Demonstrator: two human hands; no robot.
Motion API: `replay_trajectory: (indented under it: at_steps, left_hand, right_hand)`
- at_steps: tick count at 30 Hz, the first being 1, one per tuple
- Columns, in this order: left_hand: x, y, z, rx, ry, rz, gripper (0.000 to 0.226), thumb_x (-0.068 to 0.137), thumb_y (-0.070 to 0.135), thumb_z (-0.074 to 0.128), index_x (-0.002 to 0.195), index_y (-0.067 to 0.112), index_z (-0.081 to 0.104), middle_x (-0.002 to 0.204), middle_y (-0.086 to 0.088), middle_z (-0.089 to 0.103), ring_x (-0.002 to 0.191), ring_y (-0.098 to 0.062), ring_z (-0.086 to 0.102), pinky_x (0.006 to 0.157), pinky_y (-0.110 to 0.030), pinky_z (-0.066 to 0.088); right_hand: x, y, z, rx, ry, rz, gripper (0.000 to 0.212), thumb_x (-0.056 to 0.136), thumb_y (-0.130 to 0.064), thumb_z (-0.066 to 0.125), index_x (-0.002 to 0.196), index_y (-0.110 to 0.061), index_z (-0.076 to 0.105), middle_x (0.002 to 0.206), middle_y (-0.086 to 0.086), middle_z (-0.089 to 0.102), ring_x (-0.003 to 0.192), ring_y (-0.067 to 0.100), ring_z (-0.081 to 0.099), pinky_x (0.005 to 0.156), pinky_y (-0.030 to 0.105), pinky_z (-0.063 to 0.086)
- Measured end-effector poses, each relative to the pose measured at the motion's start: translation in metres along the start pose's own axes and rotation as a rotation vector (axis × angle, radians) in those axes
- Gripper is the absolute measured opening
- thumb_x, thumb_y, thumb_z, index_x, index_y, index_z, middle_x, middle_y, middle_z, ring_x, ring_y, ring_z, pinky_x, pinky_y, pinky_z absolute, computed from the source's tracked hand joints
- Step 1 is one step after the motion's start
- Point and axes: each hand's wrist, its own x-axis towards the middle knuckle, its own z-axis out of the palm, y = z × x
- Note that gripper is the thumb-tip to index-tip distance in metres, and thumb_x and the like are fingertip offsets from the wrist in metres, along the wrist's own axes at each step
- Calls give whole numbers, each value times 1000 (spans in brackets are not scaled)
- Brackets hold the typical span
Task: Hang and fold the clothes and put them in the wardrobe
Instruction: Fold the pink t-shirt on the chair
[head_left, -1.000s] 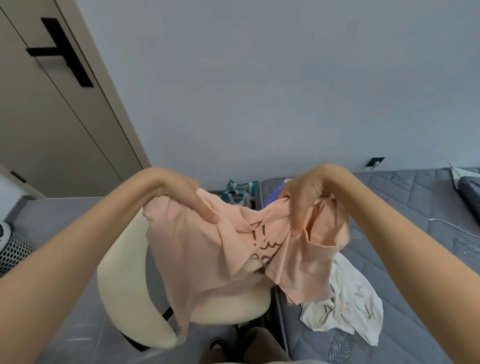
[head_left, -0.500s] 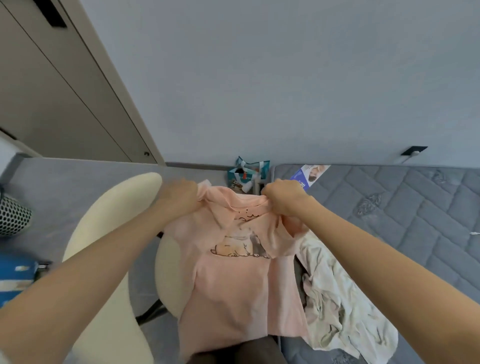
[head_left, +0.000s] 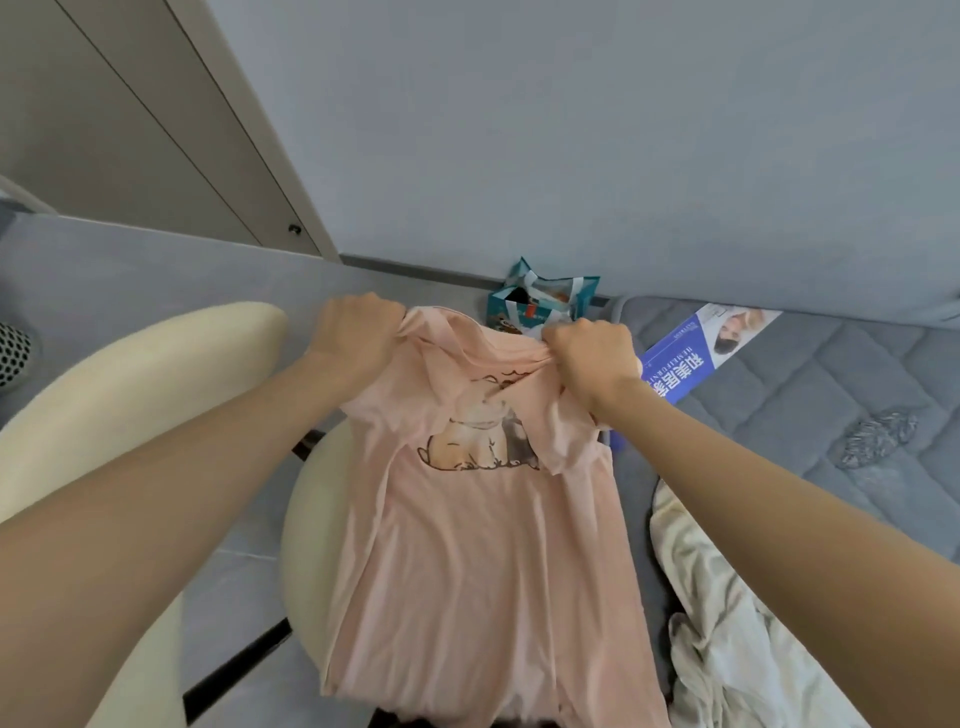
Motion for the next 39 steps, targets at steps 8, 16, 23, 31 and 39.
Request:
replay_trajectory:
  at_steps: [8,16,23,31,39]
  left_hand:
    - [-70,12,89,-233,148,101,25,88,29,51,107,16,61,75,-7,68,62,-30,66,48,-31,46]
    - [-158,32,180,-58,-623,325,49,84,59,51,125,33,49,118,3,43,108,-17,46,73,-28,27]
    - [-136,47,184,-484,-185,-2,34,96,22,44,128,23,56,138,-1,41,124,-23,41,92,-34,38]
    - [-79,87,201,-481,-237,56,54,100,36,34,148,46,12,160,9,-9,146,-30,-7,111,-59,17]
    - [-57,108,224,-447,-412,-279,62,89,67,27,135,63,-15,152,11,-32,137,-50,-21,100,-75,11]
  right_hand:
    - [-34,-26,82,42,-3,-47,28,83,0,52,106,-16,51,100,1,58,84,28,64,50,30,25]
    - [-126,-61,158,335,-530,-52,26,92,-39,51,115,-28,56,127,-4,47,107,23,57,77,35,42]
    - [-111,-53,164,574,-76,600,40,95,-26,49,129,-5,47,133,17,47,115,39,46,94,41,36]
    - [-50,-33,164,1087,-12,928,31,97,-35,40,117,-13,49,111,9,59,100,31,53,87,36,41]
    - [-58,20,193,1028,154,1090,23,97,-27,44,109,-9,51,100,5,60,103,29,55,79,30,34]
